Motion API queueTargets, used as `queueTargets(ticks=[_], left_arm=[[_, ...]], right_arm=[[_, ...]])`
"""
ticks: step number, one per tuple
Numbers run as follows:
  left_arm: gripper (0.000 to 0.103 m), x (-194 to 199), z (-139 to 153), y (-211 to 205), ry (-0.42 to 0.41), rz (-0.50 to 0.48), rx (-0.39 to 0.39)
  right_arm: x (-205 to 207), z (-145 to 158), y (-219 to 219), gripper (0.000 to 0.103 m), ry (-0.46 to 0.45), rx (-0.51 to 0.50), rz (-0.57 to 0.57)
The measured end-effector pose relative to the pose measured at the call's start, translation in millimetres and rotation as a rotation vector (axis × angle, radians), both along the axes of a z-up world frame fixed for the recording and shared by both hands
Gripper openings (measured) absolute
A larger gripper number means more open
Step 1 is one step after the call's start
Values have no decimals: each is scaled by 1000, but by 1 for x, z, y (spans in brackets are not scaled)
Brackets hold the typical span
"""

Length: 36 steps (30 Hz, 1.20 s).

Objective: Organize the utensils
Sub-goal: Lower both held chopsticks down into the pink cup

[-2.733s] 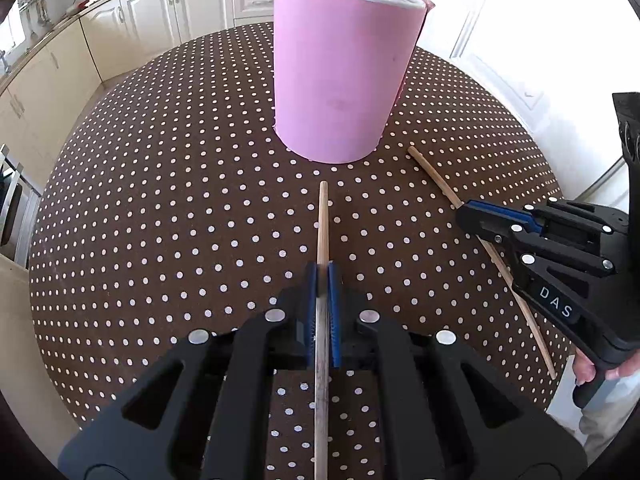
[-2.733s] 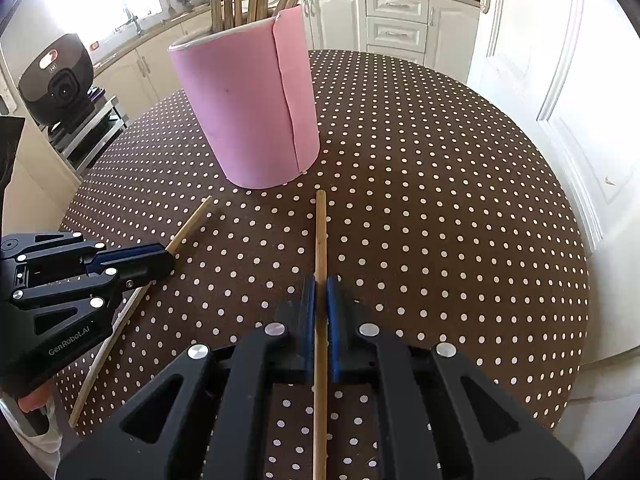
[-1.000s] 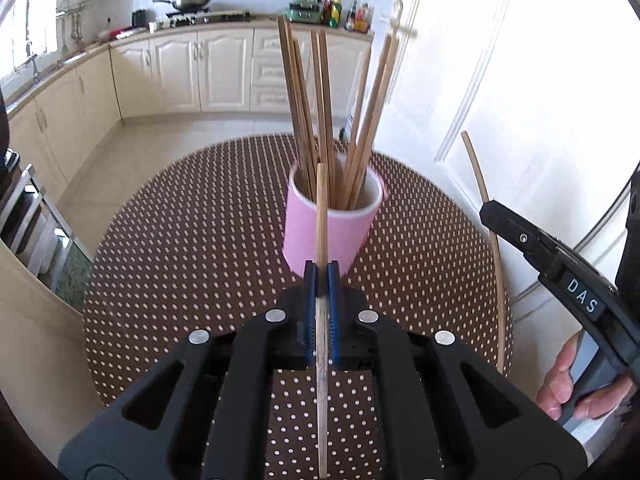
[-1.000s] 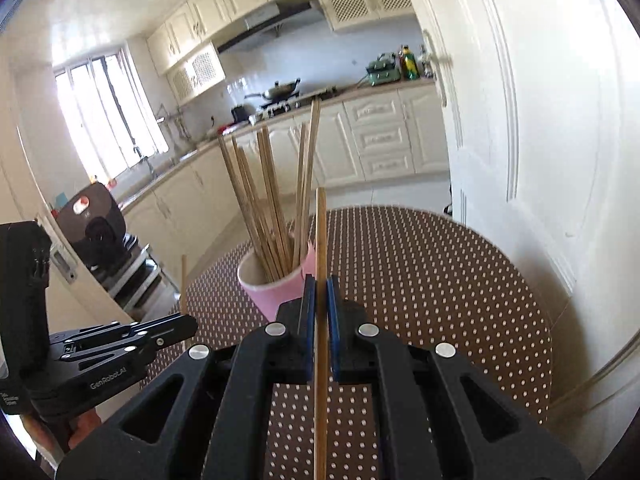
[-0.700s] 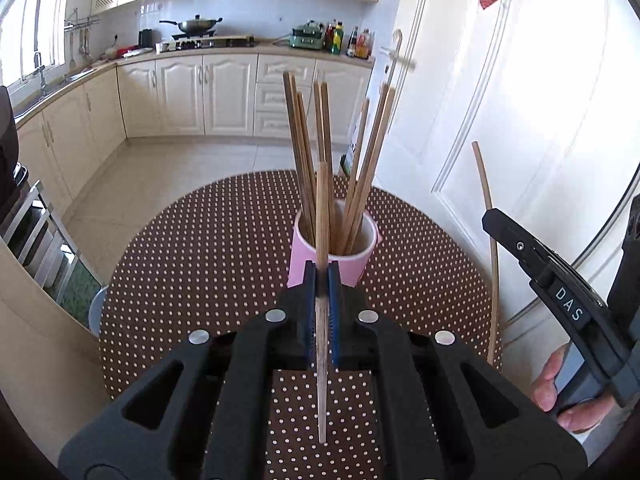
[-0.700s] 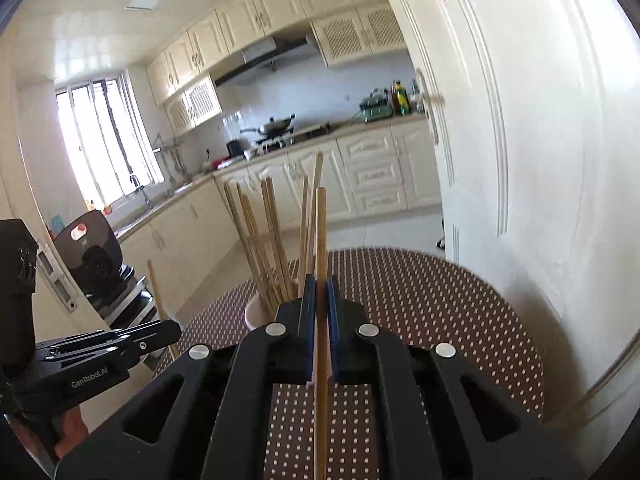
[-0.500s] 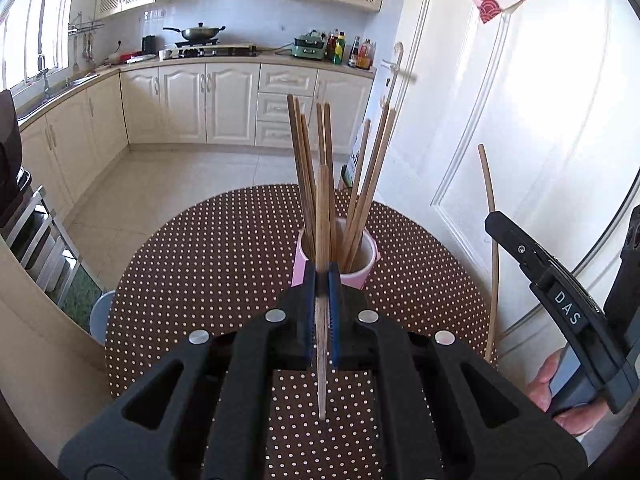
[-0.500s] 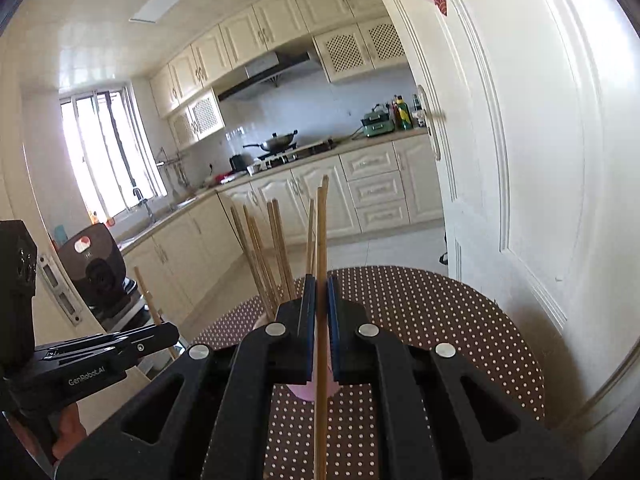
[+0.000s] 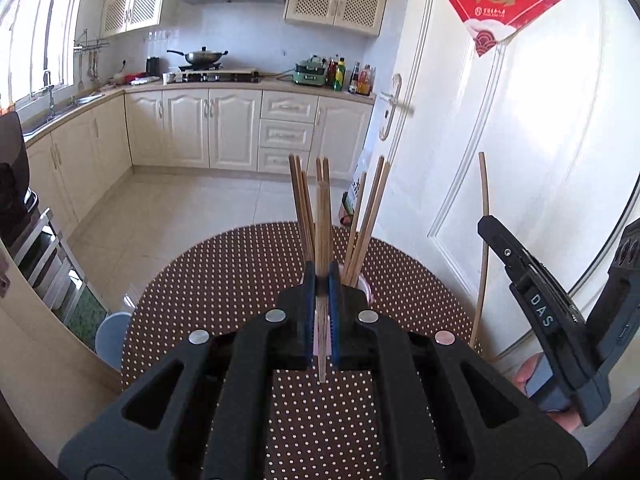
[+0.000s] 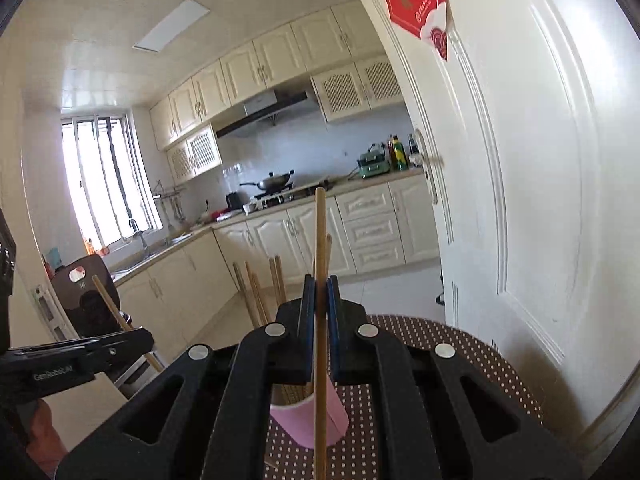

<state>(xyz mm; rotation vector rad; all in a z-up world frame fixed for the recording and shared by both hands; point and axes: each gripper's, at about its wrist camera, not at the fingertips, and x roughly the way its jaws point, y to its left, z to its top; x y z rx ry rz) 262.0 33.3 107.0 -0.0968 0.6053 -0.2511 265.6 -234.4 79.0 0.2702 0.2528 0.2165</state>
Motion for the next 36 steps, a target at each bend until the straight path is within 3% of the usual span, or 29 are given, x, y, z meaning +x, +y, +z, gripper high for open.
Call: queueTargets(ticks=[16,36], left_arm=[[6,1,41,-4,-109,12,8],[6,31,51,-12,-150,53,-9]], right_arm=[[16,6,12,5,-125,33,-42],[53,3,37,5,-186,54,-40]])
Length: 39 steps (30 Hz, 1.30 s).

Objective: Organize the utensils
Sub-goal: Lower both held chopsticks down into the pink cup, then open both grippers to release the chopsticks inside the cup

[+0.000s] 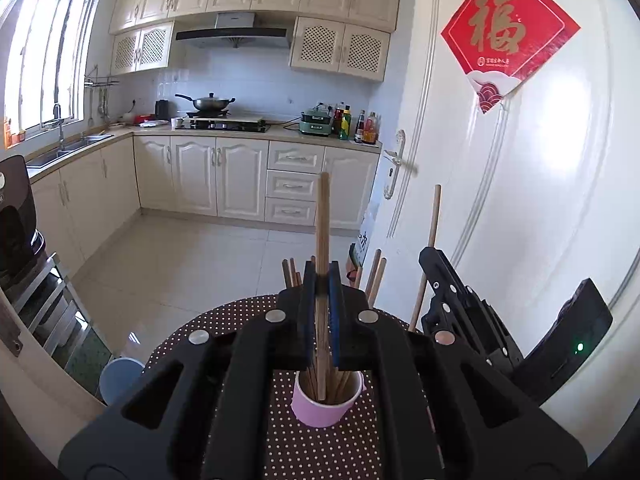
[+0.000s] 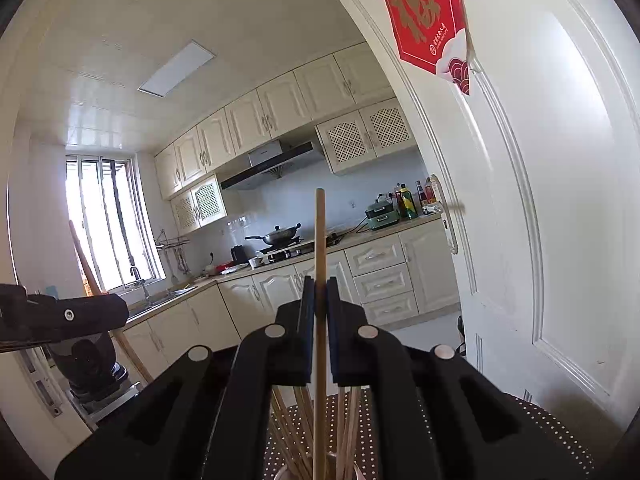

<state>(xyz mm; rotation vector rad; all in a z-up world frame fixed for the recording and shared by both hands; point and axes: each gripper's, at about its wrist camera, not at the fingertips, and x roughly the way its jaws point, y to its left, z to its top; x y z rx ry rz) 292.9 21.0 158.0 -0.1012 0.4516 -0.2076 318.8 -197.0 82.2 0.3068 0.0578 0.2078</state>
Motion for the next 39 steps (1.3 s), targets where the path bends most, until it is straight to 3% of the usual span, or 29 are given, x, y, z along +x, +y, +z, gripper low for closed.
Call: queueTargets(ticks=[21,32,39], left_arm=[[6,46,-60,-3,77,-14,0],[7,63,-93,1,124,4,2],[7,61,-102,6,83,11,-15]], right_arm=[[28,-28,8,5,-63,4,-71],[46,-48,7,5,26,3,-76],[44,-56,8,5,54,-27,-81]])
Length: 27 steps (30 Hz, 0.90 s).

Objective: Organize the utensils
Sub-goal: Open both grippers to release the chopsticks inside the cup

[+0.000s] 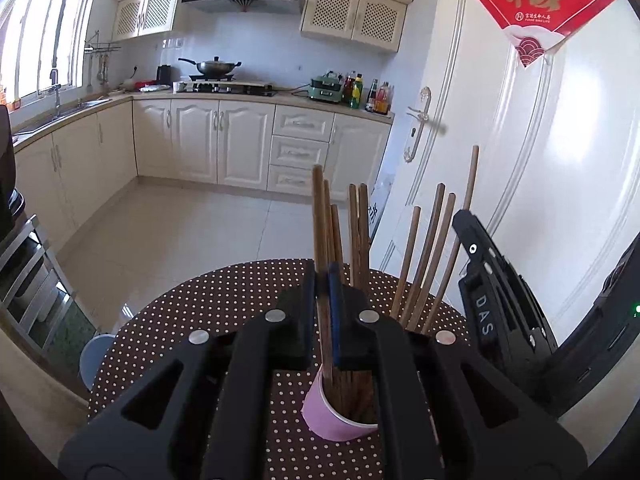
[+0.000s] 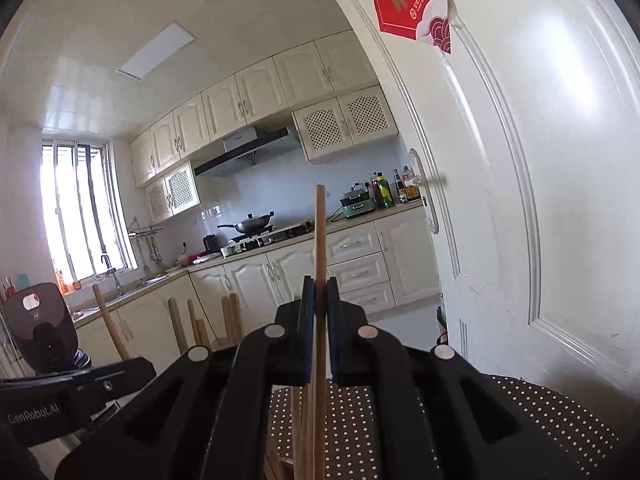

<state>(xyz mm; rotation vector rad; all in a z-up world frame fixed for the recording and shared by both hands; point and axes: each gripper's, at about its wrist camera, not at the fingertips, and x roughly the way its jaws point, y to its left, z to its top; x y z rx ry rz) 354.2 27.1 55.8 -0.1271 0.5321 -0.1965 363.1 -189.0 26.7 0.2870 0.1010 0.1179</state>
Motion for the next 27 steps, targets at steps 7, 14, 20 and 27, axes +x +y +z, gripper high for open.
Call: queueTargets(ticks=[7,14,20,27], left_arm=[[23,6,-13,1,8,1,-3],[59,7,-20,7,20,9,-3],[59,4,-28,8,40,10,7],[62,-5,-44,9,58,49,37]], right_arm=[[-7,-11,6,7,33,-46,6],[-9,-17,3,8,62,-59,22],[-15,-20,-2,33,112,-75,39],[-32,-30,-15,46,172,-66,64]])
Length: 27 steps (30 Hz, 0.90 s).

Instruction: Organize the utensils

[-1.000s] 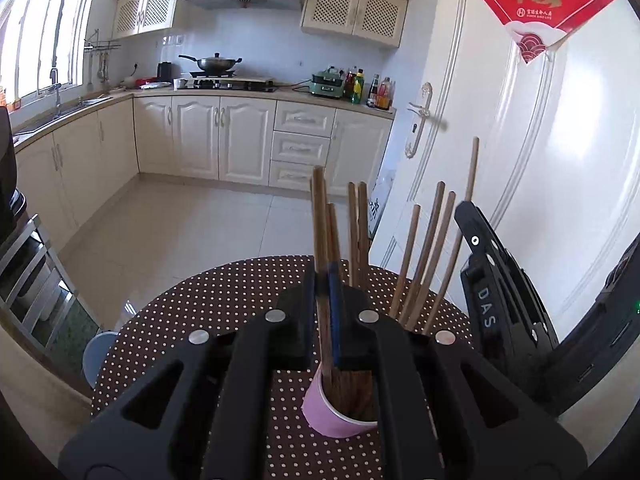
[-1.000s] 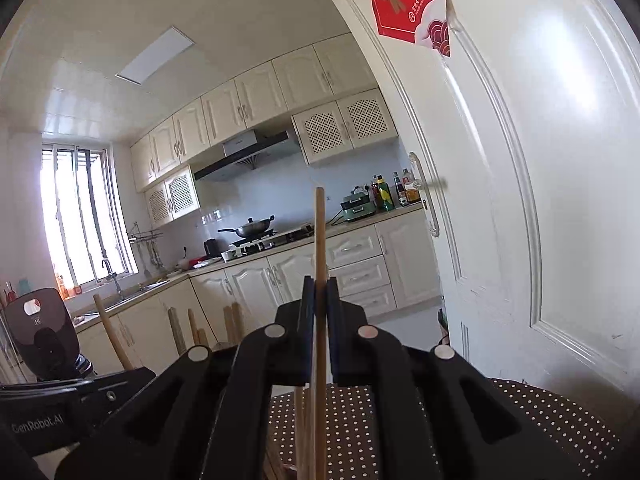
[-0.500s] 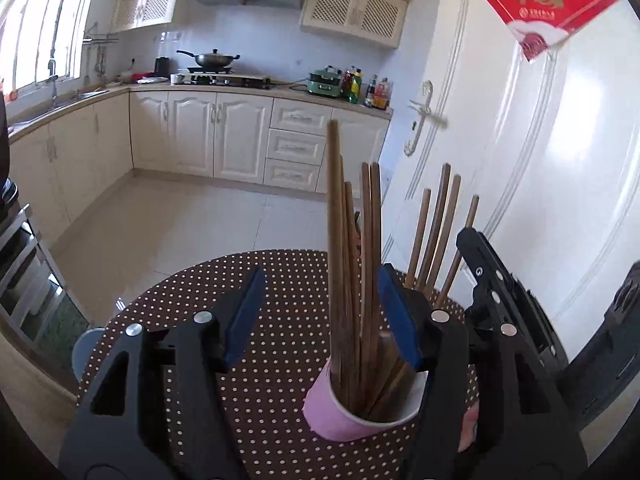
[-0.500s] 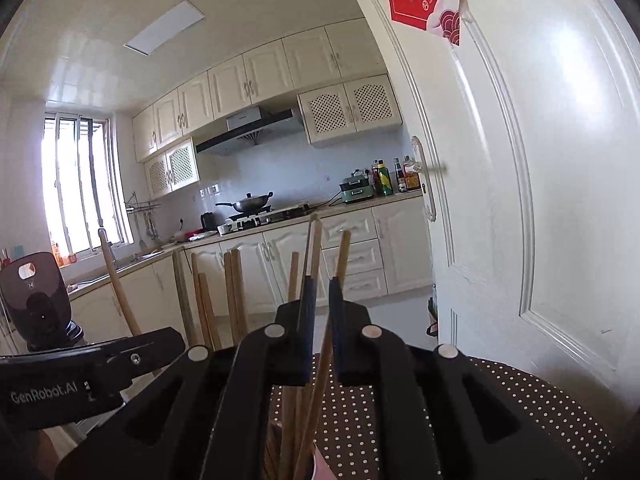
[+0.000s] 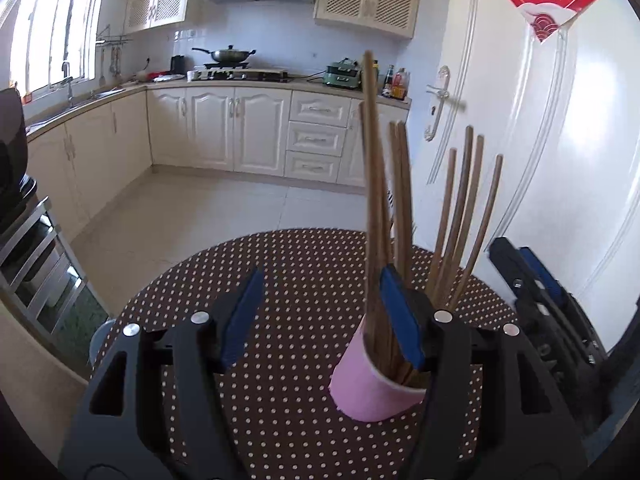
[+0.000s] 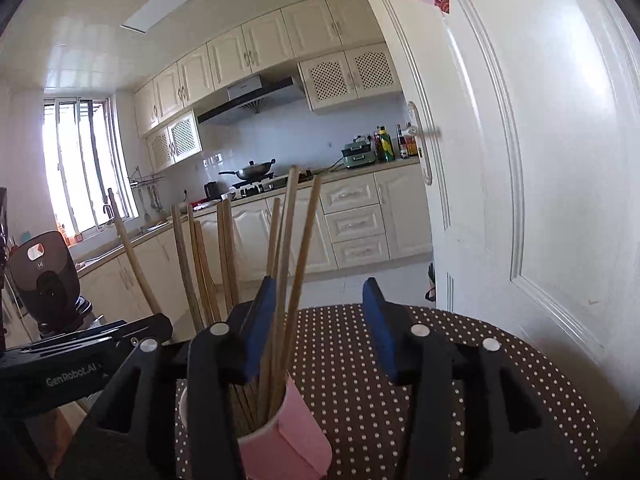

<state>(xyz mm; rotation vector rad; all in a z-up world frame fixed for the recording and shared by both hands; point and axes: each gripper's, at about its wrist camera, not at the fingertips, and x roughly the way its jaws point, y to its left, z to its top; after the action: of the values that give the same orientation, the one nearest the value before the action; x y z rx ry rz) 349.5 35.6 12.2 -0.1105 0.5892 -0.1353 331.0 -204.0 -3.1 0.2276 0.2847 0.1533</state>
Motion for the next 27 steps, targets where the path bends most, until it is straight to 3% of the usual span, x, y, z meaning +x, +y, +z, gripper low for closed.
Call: queueTargets(ticks=[10,19,27], left_arm=[[71,-36,-11,1,15,21,14],[76,-92,-20,-11,15,15,91],[83,-150,-19,-21,-45,-5,154]], right_arm=[[-38,4,-13,70,21,-24,20],[-92,5,-23,90,4,-51,35],[-132,5,-34,95,2,-51,26]])
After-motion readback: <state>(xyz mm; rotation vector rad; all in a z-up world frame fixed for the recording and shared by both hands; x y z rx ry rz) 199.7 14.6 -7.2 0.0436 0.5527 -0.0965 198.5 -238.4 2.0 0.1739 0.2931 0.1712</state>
